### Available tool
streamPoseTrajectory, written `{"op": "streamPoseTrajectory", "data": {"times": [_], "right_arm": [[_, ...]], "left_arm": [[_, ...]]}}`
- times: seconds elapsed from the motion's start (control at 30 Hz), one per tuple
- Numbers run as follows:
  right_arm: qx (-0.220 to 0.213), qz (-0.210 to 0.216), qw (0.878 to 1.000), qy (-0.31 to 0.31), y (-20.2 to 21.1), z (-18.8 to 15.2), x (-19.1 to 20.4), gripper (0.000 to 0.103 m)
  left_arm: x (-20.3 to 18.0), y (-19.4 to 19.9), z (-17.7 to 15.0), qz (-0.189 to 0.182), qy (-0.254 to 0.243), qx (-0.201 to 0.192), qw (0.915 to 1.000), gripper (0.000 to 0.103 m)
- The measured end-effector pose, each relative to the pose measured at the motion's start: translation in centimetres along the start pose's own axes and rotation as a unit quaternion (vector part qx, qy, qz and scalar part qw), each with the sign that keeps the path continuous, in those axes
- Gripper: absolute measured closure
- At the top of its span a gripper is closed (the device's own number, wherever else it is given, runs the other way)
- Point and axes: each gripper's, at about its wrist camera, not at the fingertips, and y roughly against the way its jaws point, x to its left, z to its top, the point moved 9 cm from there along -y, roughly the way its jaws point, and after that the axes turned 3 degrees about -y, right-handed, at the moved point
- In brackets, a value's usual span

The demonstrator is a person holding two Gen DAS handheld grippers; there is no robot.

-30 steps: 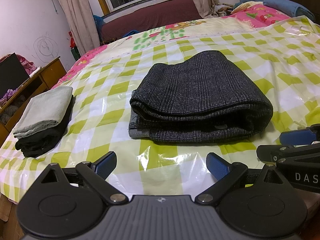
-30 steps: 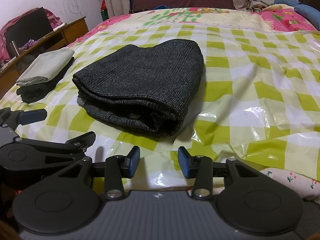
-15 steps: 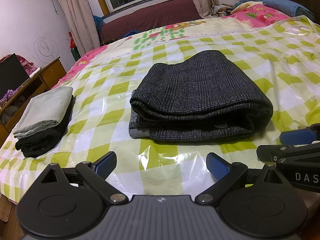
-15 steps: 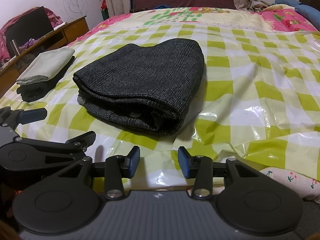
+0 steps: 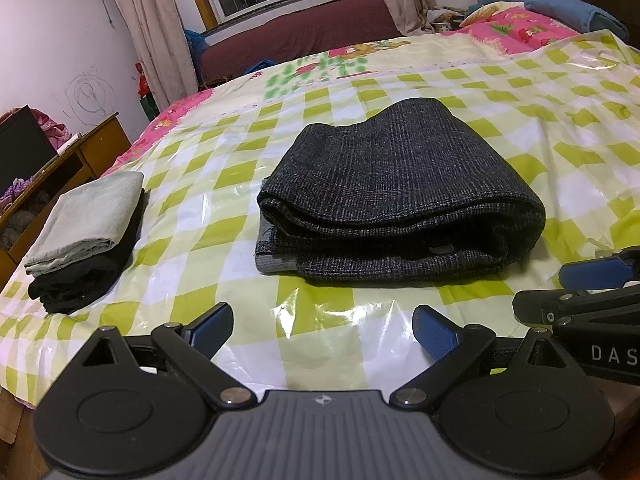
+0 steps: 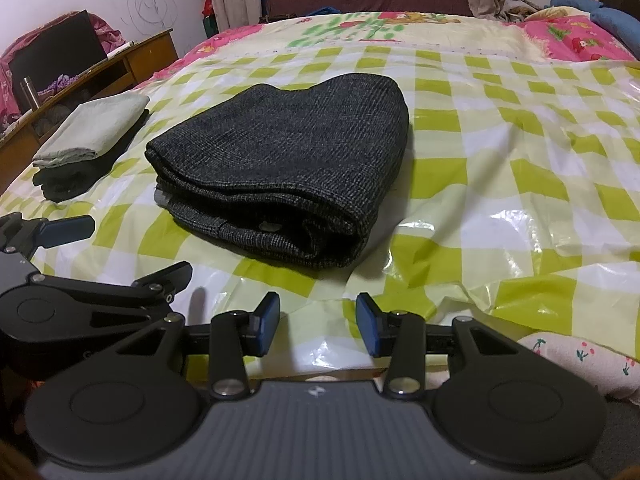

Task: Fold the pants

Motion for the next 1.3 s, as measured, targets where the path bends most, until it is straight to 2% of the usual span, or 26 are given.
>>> {"op": "streamPoseTrajectory", "data": {"times": [0.77, 1.3], "right_arm": [[0.003, -0.001, 1.0, 0.002, 0.1, -0.09, -0.02, 0.059], [0.002, -0.004, 1.0, 0.009, 0.19, 0.0, 0.18, 0.054]], "left_arm": [[-0.39, -0.25, -0.28, -0.007, 0.001, 0.001, 1.0, 0.0], [0.36, 0.2, -0.05, -0.009, 0.018, -0.012, 0.9997, 0.0]]}}
